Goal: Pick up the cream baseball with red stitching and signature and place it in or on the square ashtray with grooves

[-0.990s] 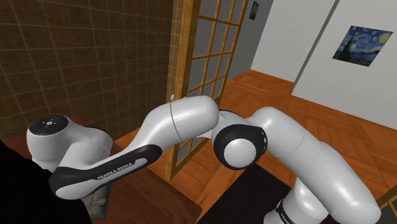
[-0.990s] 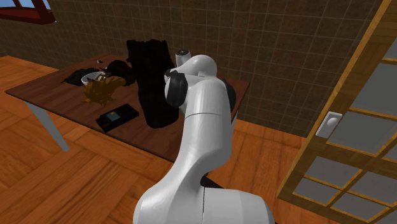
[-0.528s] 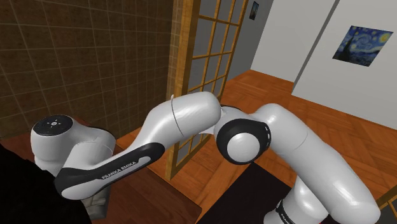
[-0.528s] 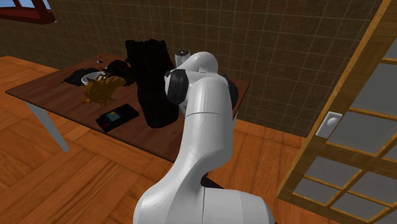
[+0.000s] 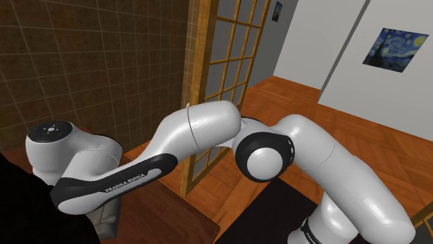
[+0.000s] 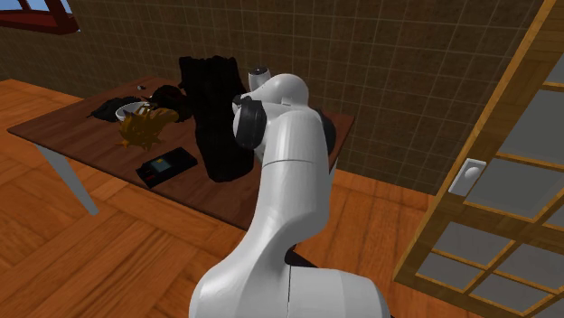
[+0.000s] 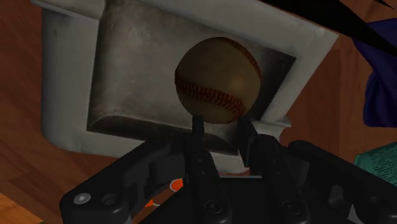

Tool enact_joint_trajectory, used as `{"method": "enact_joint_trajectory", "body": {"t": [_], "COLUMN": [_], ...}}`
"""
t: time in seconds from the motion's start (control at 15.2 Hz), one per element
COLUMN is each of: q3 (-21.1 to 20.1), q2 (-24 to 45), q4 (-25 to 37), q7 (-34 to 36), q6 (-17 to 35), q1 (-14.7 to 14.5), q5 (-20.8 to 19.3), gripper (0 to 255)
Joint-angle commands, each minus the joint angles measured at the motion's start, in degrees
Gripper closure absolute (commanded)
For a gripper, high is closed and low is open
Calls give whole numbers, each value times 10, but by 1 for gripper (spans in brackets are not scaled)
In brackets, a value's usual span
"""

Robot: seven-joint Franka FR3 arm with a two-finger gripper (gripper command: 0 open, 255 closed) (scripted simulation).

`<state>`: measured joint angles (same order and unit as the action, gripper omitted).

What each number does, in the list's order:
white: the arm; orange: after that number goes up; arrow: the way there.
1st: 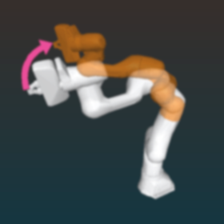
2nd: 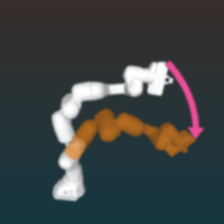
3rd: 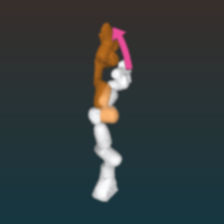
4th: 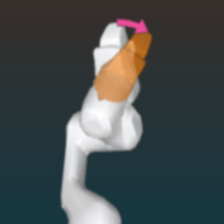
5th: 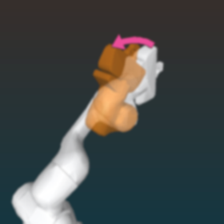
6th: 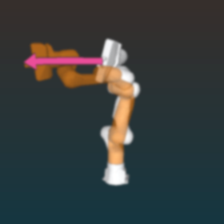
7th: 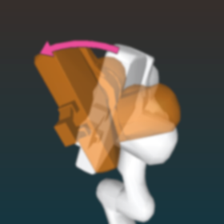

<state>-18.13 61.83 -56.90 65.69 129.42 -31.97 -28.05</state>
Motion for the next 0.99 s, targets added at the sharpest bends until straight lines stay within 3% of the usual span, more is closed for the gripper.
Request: {"method": "enact_joint_trajectory", "body": {"t": [0.0,0.26,0.33,0.46,0.53,0.92], "q3": [-5,-6,-6,47,74,83], "q2": [-7,-15,-15,-107,-127,-76], "q4": [-4,-4,-4,-193,-235,-186], "q7": [-2,-4,-4,96,135,126], "q6": [-11,-19,-19,127,166,172], "q1": [-3,-1,-1,-25,-45,-49], "q5": [3,5,5,-79,-111,-108], "gripper": [255,255,0,0,0,0]}}
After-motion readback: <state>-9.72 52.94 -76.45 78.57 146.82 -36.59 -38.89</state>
